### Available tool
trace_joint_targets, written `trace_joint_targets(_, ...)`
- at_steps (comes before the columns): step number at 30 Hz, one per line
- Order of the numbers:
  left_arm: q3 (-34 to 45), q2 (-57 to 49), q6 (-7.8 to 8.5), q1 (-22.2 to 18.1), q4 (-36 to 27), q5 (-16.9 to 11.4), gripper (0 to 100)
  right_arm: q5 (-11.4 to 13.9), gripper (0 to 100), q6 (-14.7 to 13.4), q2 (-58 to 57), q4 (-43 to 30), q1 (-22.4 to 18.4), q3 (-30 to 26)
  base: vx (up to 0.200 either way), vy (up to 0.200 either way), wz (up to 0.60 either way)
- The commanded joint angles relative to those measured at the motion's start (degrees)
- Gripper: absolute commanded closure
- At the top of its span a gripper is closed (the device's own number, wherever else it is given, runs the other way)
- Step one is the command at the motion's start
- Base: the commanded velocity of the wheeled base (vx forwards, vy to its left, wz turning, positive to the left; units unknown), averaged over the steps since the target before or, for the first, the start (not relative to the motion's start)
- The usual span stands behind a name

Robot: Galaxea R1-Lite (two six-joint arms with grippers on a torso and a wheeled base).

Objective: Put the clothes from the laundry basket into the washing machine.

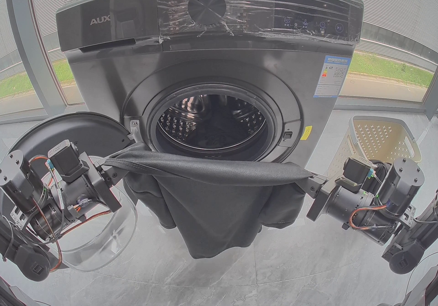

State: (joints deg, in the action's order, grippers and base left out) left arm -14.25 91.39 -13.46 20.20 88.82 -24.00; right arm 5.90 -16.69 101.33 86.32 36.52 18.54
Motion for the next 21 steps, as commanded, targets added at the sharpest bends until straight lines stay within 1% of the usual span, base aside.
trace_joint_targets(1, 0.54, 0.28, 0.1, 0.37, 0.04, 0.01, 100, -0.01, 100, -0.01, 0.62, -0.01, 0.48, 0.09, 0.0, 0.0, 0.0)
trace_joint_targets(7, -0.16, 2.91, 0.54, 0.54, 0.04, 0.1, 100, -0.01, 100, -0.01, 0.71, -0.01, 0.48, -0.26, 0.0, 0.0, 0.0)
trace_joint_targets(9, -0.95, 3.62, 0.8, 0.63, 0.04, 0.27, 100, 0.6, 100, 0.17, 0.71, -0.01, 0.65, -0.88, 0.0, 0.0, 0.0)
trace_joint_targets(11, -1.75, 3.88, 0.71, 0.89, 0.04, 0.45, 100, 1.04, 100, 0.17, 0.62, -0.1, 1.89, -2.19, 0.0, 0.0, 0.0)
trace_joint_targets(12, -1.75, 3.88, 0.71, 0.89, 0.04, 0.45, 100, 1.04, 100, 0.17, 0.62, -0.1, 1.89, -2.19, 0.0, 0.0, 0.0)
trace_joint_targets(13, -2.27, 4.41, 0.54, 2.39, 0.04, 0.54, 100, 1.92, 100, 0.17, 0.71, -0.01, 4.52, -4.04, 0.0, 0.0, 0.0)
trace_joint_targets(14, -2.45, 4.94, 0.63, 2.83, 0.04, 0.71, 100, 2.01, 0, 0.08, 0.8, -0.1, 5.66, -4.92, 0.0, 0.0, 0.0)
trace_joint_targets(18, -2.8, 6.08, 1.51, 4.85, 0.04, 1.77, 100, 1.75, 0, 0.87, 2.03, 0.69, 8.65, -5.97, 0.0, 0.0, 0.0)
trace_joint_targets(19, -3.15, 6.08, 1.86, 5.64, 0.04, 2.03, 100, 1.75, 0, 0.96, 2.12, 1.04, 9.8, -7.2, 0.0, 0.0, 0.0)
trace_joint_targets(21, -4.12, 6.17, 1.94, 6.17, 0.04, 2.21, 100, 2.1, 0, 1.04, 2.21, 1.22, 11.73, -10.37, 0.0, 0.0, 0.0)
